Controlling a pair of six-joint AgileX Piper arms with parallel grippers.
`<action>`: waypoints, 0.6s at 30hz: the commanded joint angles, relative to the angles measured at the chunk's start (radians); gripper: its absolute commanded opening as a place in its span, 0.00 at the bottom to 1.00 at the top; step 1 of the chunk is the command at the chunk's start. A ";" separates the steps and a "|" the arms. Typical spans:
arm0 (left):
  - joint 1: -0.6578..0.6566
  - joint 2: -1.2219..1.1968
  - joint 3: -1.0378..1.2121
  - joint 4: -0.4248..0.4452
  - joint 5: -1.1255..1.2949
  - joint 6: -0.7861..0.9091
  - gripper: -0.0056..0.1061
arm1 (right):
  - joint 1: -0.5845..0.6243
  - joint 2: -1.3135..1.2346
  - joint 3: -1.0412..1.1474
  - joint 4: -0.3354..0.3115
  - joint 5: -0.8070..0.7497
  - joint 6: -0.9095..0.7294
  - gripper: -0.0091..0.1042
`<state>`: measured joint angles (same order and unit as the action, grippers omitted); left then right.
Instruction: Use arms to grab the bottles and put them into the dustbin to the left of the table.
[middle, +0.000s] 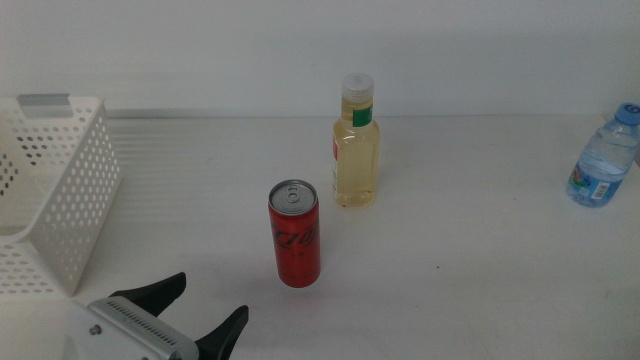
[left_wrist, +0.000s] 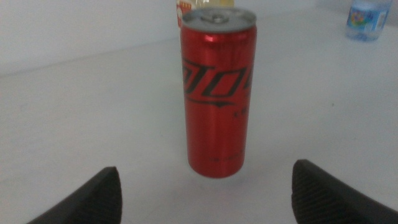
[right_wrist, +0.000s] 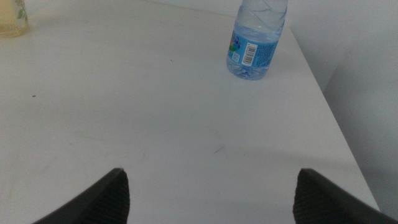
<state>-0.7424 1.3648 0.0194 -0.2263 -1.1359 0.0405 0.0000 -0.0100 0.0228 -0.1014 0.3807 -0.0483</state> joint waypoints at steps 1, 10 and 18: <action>-0.005 -0.003 0.008 0.011 -0.180 -0.020 0.86 | -0.005 -0.027 -0.003 -0.010 -0.071 -0.009 0.73; -0.002 0.081 -0.103 0.054 -0.142 -0.030 0.86 | -0.005 -0.027 -0.003 -0.010 -0.071 -0.009 0.73; -0.001 0.168 -0.181 0.053 -0.142 -0.115 0.86 | -0.005 -0.027 -0.003 -0.010 -0.071 -0.009 0.73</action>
<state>-0.7424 1.5455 -0.1347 -0.1700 -1.1355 -0.0529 0.0000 -0.0100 0.0228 -0.1014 0.3807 -0.0483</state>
